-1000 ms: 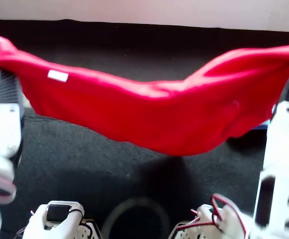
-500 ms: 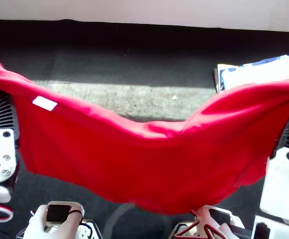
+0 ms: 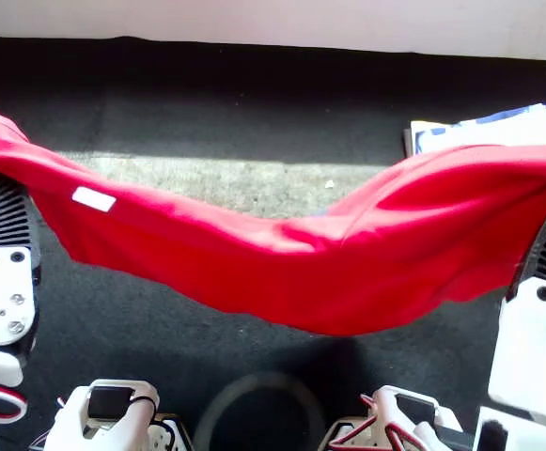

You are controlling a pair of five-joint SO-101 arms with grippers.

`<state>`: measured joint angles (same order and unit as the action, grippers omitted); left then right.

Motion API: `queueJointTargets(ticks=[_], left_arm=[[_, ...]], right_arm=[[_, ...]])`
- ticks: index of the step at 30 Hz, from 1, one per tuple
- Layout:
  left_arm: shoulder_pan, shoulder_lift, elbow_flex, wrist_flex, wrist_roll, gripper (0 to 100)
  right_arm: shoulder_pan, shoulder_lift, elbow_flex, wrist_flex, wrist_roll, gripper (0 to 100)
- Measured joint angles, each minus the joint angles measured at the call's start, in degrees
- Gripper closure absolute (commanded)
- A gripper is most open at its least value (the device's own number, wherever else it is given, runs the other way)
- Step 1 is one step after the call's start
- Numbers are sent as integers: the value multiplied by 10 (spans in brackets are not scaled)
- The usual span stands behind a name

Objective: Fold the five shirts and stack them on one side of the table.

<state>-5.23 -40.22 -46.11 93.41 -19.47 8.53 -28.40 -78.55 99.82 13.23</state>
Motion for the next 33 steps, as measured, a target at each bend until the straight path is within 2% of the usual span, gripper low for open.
queueJointTargets(ticks=[7, 13, 21, 24, 29, 33], left_arm=[[0, 0, 0, 18, 0, 990], [0, -18, 0, 19, 31, 990], [0, -61, 0, 32, 37, 990], [-6, -58, 39, 39, 37, 990], [-59, -33, 143, 18, 37, 990], [-68, -7, 216, -16, 37, 990]], right_arm=[[0, -33, -3, 0, 0, 992], [47, -57, -3, 0, 22, 992], [55, -66, 8, 0, 25, 992], [55, -42, 37, -8, 25, 992], [52, 37, 101, -56, 25, 992], [8, 98, 145, -69, 25, 992]])
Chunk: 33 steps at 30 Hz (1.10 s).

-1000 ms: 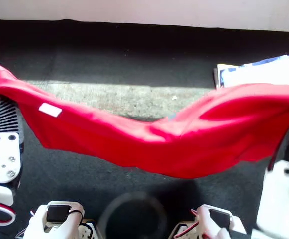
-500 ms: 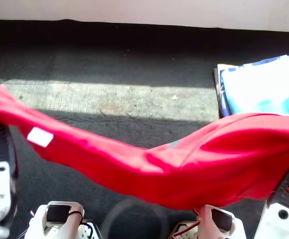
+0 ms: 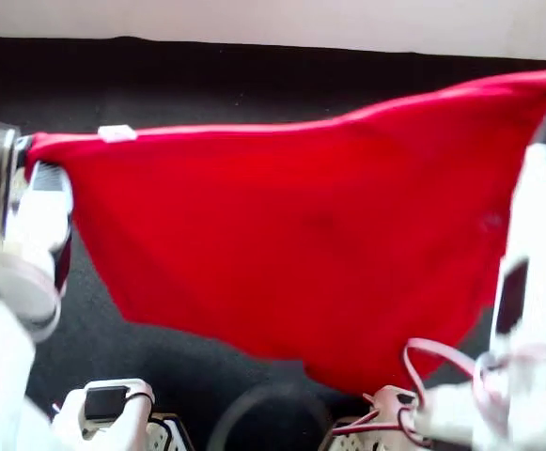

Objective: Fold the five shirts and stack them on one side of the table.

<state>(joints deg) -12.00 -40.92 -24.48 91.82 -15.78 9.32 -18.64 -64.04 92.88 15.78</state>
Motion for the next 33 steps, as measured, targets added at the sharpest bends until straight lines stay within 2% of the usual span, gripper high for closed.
queueJointTargets(ticks=[9, 12, 16, 20, 27, 33], left_arm=[[0, 66, 163, -102, 0, 990], [0, 122, 214, -173, 0, 990], [0, 207, 221, -269, -4, 990], [0, 302, 179, -308, -34, 990], [0, 459, 16, -312, -45, 988], [0, 588, -45, -312, -45, 987]], right_arm=[[-105, 157, 109, -40, 0, 992], [-112, 229, 126, -96, 0, 992], [-113, 316, 127, -167, 0, 992], [-113, 364, 128, -214, 0, 992], [-113, 379, 128, -237, 0, 992], [-113, 418, 162, -239, 0, 992]])
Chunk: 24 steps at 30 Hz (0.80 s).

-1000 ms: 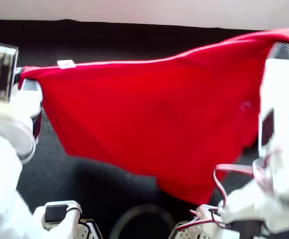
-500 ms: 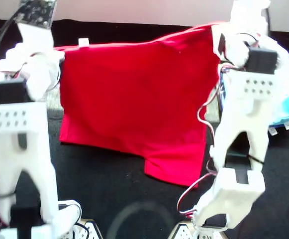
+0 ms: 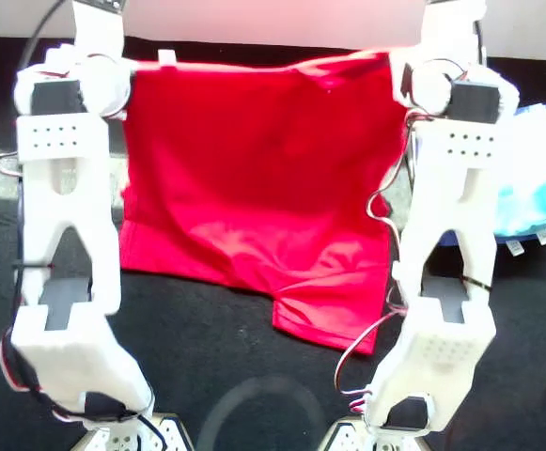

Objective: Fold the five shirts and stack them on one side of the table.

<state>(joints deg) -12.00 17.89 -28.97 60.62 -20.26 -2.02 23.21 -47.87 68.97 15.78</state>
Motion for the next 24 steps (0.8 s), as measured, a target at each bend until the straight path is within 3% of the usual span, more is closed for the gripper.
queueJointTargets(ticks=[13, 24], left_arm=[[0, 167, -29, 6, 0, 990], [-1, 167, -30, 222, -1, 990]], right_arm=[[0, 104, 10, 71, 0, 992], [0, 104, -68, 289, 0, 992]])
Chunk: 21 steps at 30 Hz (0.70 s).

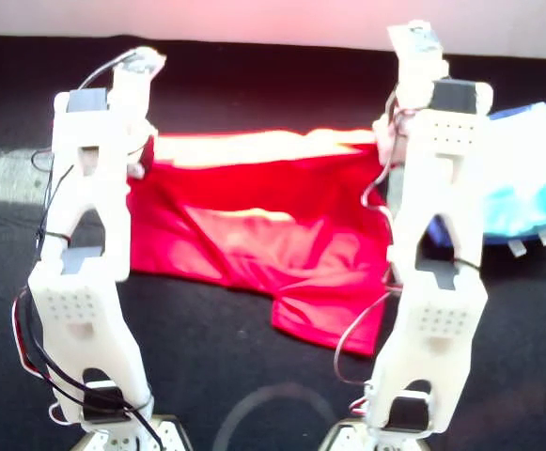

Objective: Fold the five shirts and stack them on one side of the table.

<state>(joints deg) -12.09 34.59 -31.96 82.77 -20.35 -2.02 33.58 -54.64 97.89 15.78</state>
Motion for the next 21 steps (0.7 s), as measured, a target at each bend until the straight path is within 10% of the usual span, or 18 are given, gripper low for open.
queueJointTargets(ticks=[9, 21], left_arm=[[0, 0, -3, 29, 0, 990], [1, 0, -4, -204, 1, 990]], right_arm=[[0, 0, -32, -13, 0, 992], [11, 115, -32, -351, 0, 992]])
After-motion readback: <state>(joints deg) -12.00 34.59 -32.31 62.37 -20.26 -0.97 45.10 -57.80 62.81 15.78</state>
